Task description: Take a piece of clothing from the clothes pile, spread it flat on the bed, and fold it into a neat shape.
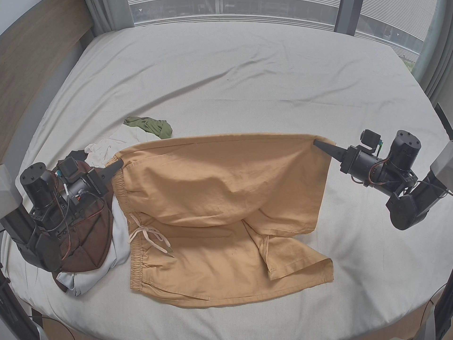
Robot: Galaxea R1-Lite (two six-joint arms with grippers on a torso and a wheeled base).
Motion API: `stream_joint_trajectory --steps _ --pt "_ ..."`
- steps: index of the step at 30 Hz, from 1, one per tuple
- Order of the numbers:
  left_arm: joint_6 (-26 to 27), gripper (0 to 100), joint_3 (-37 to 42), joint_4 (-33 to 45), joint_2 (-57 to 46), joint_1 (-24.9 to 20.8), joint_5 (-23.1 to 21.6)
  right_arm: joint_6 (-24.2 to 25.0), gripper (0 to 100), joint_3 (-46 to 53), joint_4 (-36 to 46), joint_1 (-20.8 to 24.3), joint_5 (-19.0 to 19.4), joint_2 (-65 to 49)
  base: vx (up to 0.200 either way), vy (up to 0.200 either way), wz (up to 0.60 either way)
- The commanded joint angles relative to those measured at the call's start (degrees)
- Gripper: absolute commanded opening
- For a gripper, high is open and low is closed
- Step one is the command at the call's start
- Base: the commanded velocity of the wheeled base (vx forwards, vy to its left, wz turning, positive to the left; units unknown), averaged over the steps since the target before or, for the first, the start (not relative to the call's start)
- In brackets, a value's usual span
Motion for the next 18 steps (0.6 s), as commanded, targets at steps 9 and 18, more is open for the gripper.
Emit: stream_joint_trajectory --steps 9,18 --pt "-0.5 0 -5.7 -0.1 7.1 -0.7 2.1 0.1 0 -6.7 0.5 0.2 -0.1 6.6 0.000 0.000 0.00" --pt "-3.4 0 -9.9 -0.1 9.3 -1.2 4.4 0.6 0 -13.1 4.0 -0.2 -0.3 9.6 0.000 0.000 0.00"
